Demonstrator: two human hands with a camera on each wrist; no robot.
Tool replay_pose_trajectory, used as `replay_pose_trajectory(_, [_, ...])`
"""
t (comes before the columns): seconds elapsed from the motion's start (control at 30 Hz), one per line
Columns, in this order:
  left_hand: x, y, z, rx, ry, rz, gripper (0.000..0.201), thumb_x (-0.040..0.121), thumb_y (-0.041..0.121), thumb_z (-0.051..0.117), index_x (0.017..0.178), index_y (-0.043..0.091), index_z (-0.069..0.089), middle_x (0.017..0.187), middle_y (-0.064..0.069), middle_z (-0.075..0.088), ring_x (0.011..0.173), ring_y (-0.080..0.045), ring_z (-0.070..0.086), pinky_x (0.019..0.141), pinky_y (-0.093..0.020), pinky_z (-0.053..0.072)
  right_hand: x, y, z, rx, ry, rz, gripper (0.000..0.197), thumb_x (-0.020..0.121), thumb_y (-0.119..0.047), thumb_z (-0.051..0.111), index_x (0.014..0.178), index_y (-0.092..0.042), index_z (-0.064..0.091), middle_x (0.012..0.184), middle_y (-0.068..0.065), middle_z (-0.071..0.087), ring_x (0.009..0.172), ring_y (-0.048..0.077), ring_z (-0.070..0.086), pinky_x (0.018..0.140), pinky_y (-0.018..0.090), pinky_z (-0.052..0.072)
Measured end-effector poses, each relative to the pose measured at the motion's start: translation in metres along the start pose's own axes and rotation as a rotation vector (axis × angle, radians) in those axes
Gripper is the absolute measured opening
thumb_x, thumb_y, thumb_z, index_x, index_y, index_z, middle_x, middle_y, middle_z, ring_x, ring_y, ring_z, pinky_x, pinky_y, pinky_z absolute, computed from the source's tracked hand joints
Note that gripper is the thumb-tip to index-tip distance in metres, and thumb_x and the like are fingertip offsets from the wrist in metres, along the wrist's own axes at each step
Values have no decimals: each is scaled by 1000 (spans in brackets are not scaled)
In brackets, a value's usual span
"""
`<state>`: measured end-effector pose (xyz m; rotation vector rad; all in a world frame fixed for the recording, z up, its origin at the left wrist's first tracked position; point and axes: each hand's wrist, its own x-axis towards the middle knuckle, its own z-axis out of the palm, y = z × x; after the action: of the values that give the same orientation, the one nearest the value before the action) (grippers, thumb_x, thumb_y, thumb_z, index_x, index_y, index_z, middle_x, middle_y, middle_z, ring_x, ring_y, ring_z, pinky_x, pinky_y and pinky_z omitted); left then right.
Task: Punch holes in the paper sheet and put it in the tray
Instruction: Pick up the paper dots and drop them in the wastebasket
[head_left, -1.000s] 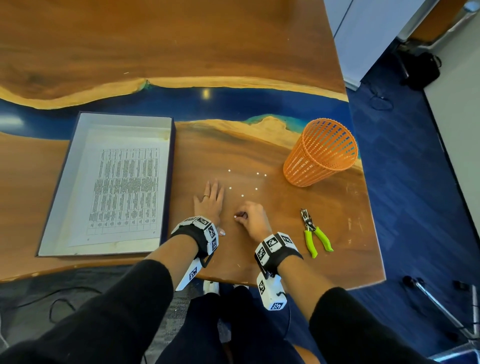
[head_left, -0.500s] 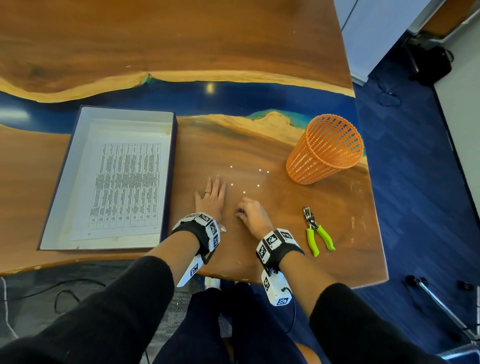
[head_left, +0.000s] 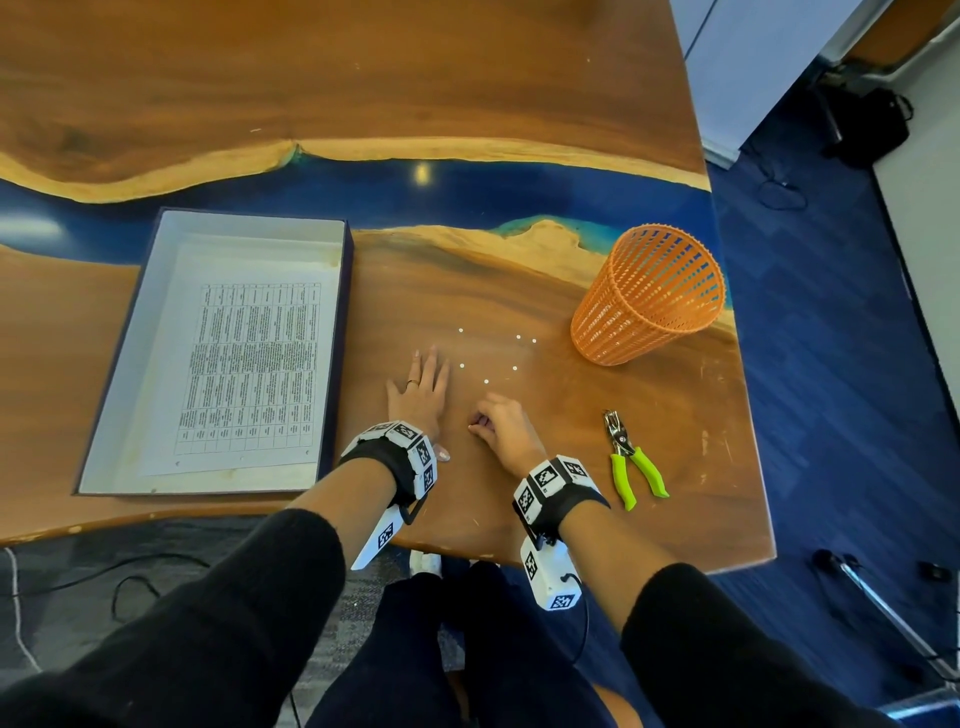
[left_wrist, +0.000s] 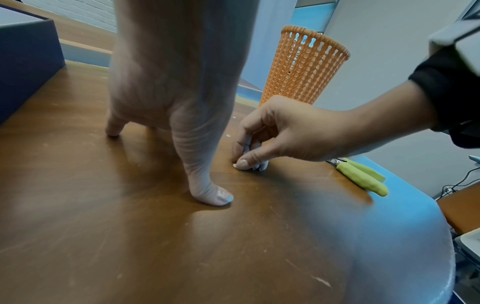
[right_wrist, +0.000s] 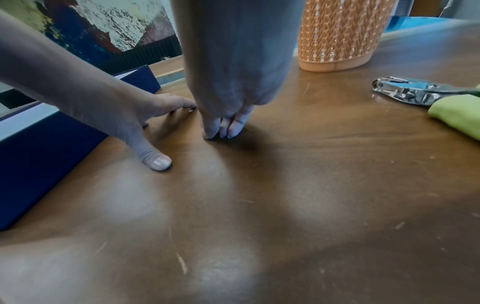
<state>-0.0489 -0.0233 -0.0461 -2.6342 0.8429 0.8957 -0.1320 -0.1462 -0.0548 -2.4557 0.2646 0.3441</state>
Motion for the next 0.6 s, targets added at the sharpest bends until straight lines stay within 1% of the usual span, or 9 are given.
replay_pose_trajectory(0.17, [1, 0, 0, -11, 3, 1, 140, 61, 47, 84, 148, 12, -19, 156, -8, -27, 147, -29, -16, 114, -55, 23, 1, -2, -1, -52, -16, -11, 12, 87, -8, 60, 91, 0, 67, 99, 16, 61, 91, 33, 59, 80, 42, 47])
replay_pose_trajectory(0.33, [0, 1, 0, -11, 0, 3, 140, 61, 48, 84, 148, 11, -19, 156, -8, -27, 147, -30, -16, 114, -56, 23, 2, -4, -4, -121, -74, -44, 11, 89, -7, 56, 89, 2, 61, 101, 18, 57, 92, 36, 58, 80, 44, 46])
replay_pose_trajectory(0.47, [0, 1, 0, -12, -4, 3, 140, 61, 48, 83, 148, 11, -20, 156, -8, -28, 147, -29, -17, 114, -55, 23, 3, -3, -1, -133, -92, -48, 12, 90, -9, 54, 93, 0, 60, 105, 17, 56, 95, 36, 58, 83, 45, 47])
replay_pose_trajectory(0.6, [0, 1, 0, -11, -3, 6, 138, 62, 47, 83, 148, 12, -19, 156, -8, -27, 147, -29, -16, 113, -56, 24, 4, -1, 0, -114, -95, -57, 10, 90, -8, 53, 91, 1, 59, 102, 18, 56, 92, 36, 58, 82, 46, 47])
